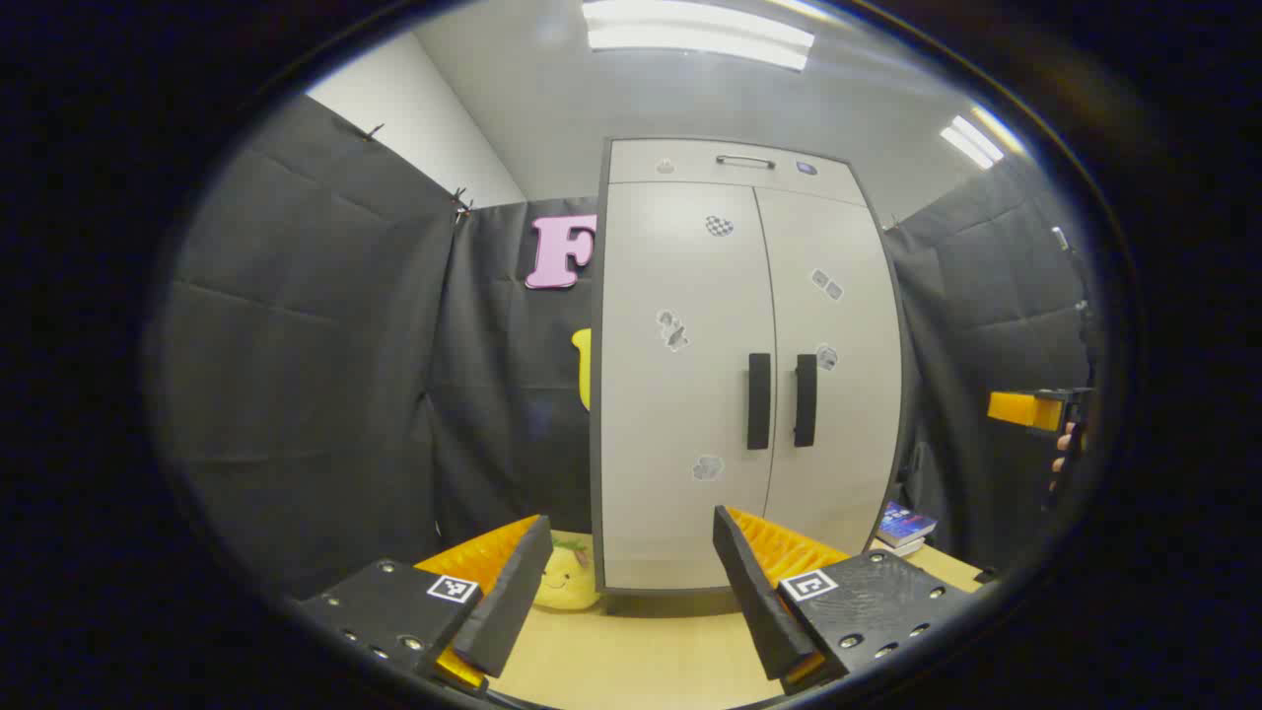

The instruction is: Open the right door of the double-door shoe cabinet with the right hand, and open the left door with the left hand.

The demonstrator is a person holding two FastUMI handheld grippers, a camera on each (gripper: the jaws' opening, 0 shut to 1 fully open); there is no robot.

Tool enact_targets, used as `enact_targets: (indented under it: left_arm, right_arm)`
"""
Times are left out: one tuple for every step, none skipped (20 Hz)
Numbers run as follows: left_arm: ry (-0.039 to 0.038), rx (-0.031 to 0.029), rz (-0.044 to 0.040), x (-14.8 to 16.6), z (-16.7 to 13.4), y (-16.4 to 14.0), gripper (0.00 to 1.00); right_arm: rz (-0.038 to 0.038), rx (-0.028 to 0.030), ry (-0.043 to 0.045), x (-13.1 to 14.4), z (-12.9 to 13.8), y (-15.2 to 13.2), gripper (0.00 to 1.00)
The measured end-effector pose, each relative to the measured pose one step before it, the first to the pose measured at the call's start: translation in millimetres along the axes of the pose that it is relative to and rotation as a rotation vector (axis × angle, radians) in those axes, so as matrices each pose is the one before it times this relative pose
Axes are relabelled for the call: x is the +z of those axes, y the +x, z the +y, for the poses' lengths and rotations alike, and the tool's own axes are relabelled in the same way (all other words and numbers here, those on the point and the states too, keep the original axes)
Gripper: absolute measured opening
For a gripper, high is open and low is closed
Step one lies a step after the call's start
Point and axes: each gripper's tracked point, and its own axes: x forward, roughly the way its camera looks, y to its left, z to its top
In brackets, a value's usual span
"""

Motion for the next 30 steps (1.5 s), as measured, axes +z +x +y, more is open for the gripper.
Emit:
enact_targets:
  left_arm:
    - [-0.00029,-0.00925,0.00160,-2.57,-2.96,-1.20,0.94]
    - [0.00087,-0.00668,-0.00046,-0.26,-2.41,-1.21,0.94]
    - [0.00352,-0.00383,-0.00260,-0.51,-0.62,-0.71,0.94]
    - [0.00670,-0.00395,-0.00422,1.64,-0.59,-1.06,0.94]
    - [0.00913,-0.00333,-0.00454,0.62,-0.66,-1.66,0.95]
    - [0.00973,-0.00343,-0.00496,1.76,-1.10,-0.64,0.94]
    - [0.01028,-0.00380,-0.00219,0.02,-1.26,-0.65,0.94]
    - [0.01073,0.00162,0.00664,-1.61,-0.13,0.84,0.94]
    - [0.00473,-0.00051,0.00448,-1.14,-0.58,-1.70,0.95]
    - [-0.00290,-0.00696,-0.00268,0.80,-1.50,-1.44,0.94]
    - [-0.00759,-0.00819,-0.00514,0.39,-2.61,-1.50,0.95]
    - [-0.00924,-0.00826,-0.00387,0.56,-2.63,-0.12,0.94]
    - [-0.00710,-0.00616,-0.00383,-1.57,-0.68,-0.17,0.94]
    - [-0.00240,-0.00080,-0.00278,-0.47,-0.35,-0.31,0.94]
    - [0.00011,0.00148,0.00169,-2.07,0.32,-0.80,0.94]
    - [0.00043,0.00263,0.00428,-2.13,0.71,0.25,0.95]
    - [-0.00161,0.00170,0.00515,-3.11,-0.65,-0.49,0.95]
    - [-0.00370,0.00063,0.00563,-2.15,-0.10,-0.56,0.95]
    - [-0.00514,0.00212,0.00470,-3.68,0.44,-1.41,0.94]
    - [-0.00589,0.00388,0.00396,-2.38,1.22,0.15,0.95]
    - [-0.00686,0.00524,0.00611,-2.46,1.37,-1.32,0.94]
    - [-0.00825,0.00415,0.00575,-2.28,1.83,-0.75,0.94]
    - [-0.00860,0.00304,0.00369,-2.68,1.16,0.25,0.94]
    - [-0.00417,0.00403,0.00095,-0.51,2.28,-0.10,0.94]
    - [0.00122,0.00443,0.00124,-0.76,1.51,-0.13,0.95]
    - [0.00581,0.00690,0.00156,-1.83,2.60,-0.36,0.95]
    - [0.00357,0.00565,0.00009,-0.19,1.62,0.35,0.94]
    - [-0.00079,0.00305,-0.00091,-0.12,1.05,-0.83,0.95]
    - [-0.00400,0.00100,0.00069,-0.85,0.30,0.71,0.94]
    - [-0.00392,0.00045,0.00199,-1.30,-0.31,0.03,0.94]
  right_arm:
    - [0.00586,0.00316,0.00476,-2.29,3.10,1.06,0.98]
    - [0.00580,0.00482,0.00427,-1.67,2.84,0.27,0.97]
    - [0.00551,0.00413,0.00402,-1.52,2.63,0.47,0.98]
    - [0.00488,0.00388,0.00306,-1.10,2.31,0.25,0.98]
    - [0.00439,0.00474,0.00150,-0.84,2.60,-0.32,0.98]
    - [0.00187,0.00212,-0.00136,-0.66,1.24,0.44,0.98]
    - [0.00188,0.00040,-0.00343,-0.32,1.23,-0.26,0.97]
    - [-0.00027,0.00086,-0.00333,-0.22,1.90,0.30,0.98]
    - [-0.00215,-0.00072,-0.00284,0.14,1.00,-0.33,0.98]
    - [-0.00243,-0.00157,-0.00167,0.20,0.62,-0.18,0.98]
    - [0.00267,-0.00172,0.00053,-1.76,0.39,-0.92,0.98]
    - [0.00537,0.00187,0.00347,-1.62,0.73,0.27,0.98]
    - [0.00418,0.00057,0.00410,-2.50,1.04,-0.57,0.98]
    - [0.00257,0.00026,0.00349,0.27,-0.10,-0.21,0.98]
    - [0.00123,0.00112,0.00283,0.15,0.40,-0.26,0.98]
    - [-0.00160,0.00308,0.00332,2.25,1.75,1.39,0.98]
    - [-0.00236,0.00326,0.00317,2.22,1.61,2.83,0.98]
    - [-0.00464,0.00623,0.00553,4.85,2.68,3.70,0.98]
    - [-0.00557,0.00839,0.00721,4.34,2.94,3.04,0.98]
    - [-0.00711,0.00929,0.00701,5.07,3.36,3.84,0.98]
    - [-0.00910,0.01076,0.00574,4.67,4.64,3.88,0.98]
    - [-0.00989,0.00759,0.00017,6.36,3.61,5.00,0.98]
    - [-0.00903,0.00461,-0.00324,5.03,2.59,5.21,0.98]
    - [-0.00529,0.00223,-0.00506,5.05,3.53,5.68,0.98]
    - [-0.00247,0.00423,-0.00306,3.04,3.55,5.69,0.98]
    - [-0.00143,0.00940,-0.00072,4.48,5.63,7.40,0.98]
    - [-0.00276,0.00581,0.00139,3.44,4.39,5.86,0.98]
    - [-0.00137,0.00691,0.00397,4.58,5.48,8.20,0.98]
    - [-0.00222,0.00844,0.00506,3.00,5.32,7.53,0.98]
    - [-0.00441,0.00828,0.00485,2.82,6.15,7.62,0.98]
